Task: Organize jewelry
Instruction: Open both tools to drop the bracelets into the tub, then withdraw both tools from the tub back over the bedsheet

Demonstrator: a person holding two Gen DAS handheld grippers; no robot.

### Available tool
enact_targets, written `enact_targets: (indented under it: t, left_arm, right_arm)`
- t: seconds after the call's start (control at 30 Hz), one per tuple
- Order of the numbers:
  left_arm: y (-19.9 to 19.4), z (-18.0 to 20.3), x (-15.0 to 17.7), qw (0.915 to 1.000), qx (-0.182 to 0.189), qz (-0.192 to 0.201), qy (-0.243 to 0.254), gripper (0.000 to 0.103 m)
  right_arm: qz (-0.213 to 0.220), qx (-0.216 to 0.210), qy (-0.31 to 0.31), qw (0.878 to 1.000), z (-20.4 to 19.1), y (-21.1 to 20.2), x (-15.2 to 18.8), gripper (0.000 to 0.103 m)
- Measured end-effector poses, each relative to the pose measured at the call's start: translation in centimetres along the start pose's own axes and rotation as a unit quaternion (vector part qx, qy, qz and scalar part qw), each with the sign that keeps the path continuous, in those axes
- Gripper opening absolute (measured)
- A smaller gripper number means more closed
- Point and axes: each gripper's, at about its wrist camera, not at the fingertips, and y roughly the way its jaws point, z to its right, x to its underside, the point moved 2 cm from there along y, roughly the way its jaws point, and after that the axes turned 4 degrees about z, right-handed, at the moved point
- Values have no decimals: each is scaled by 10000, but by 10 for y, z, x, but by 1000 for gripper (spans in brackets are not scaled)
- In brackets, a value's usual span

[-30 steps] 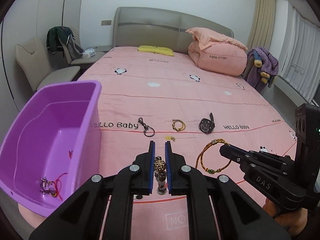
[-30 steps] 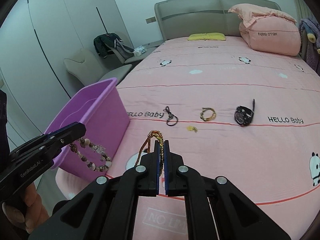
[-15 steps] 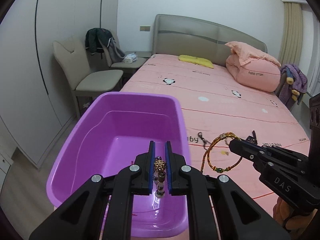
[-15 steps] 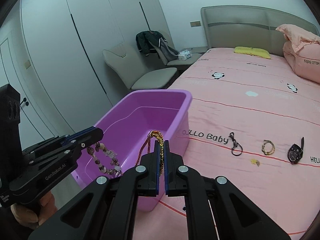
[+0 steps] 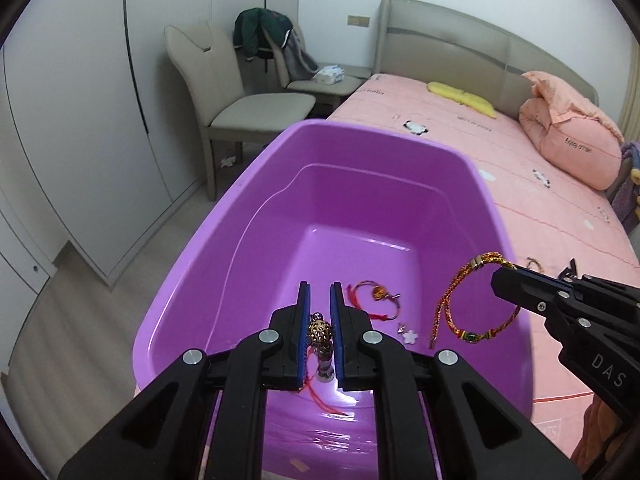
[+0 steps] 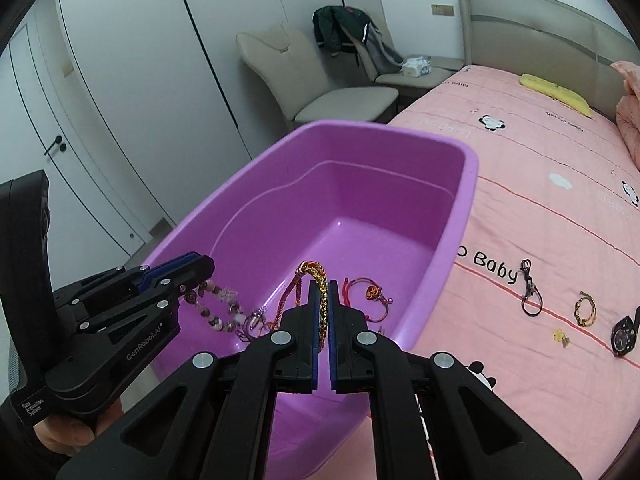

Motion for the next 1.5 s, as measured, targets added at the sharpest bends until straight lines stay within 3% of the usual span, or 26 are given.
enact_targets:
  t: [0.17,0.4,0.47,0.5,0.53,0.57,0.63,1.07,1.5]
  left_arm:
    - [14,-2,8,9996,-68,-252,-62,10]
    - [15,-4,16,9992,-222,-343,-36,11]
    - [12,-4,17,9990,-280,-342,-41,14]
    - [10,-4,18,9988,-297,-375,-75,19]
    - [9,-5,18,9986,-329,-396,-107,37]
    - [6,-6,18,9984,-383,-370,-165,63]
    - [-1,-8,17,9983,-492,-207,-224,74]
    - [-26,-8,24,9975,-615,-216,-289,74]
    - [-49,19,35,9988,-373,-182,-272,78]
  right_arm:
    - [-307,96,-90,9994,-2,20,5,4]
    - [-406,172,-234,9988,-3,26,8,4]
    - [-419,185,-227,9987,-1,26,9,10]
    - [-422,201,-223,9987,-1,25,9,15]
    - [-407,218,-221,9987,1,25,9,29]
    - [-364,244,-219,9988,1,22,8,38]
    - [-252,294,-248,9989,2,15,7,39]
    - [-118,205,-105,9997,11,-14,21,44]
    - [54,176,317,9993,33,-58,52,50]
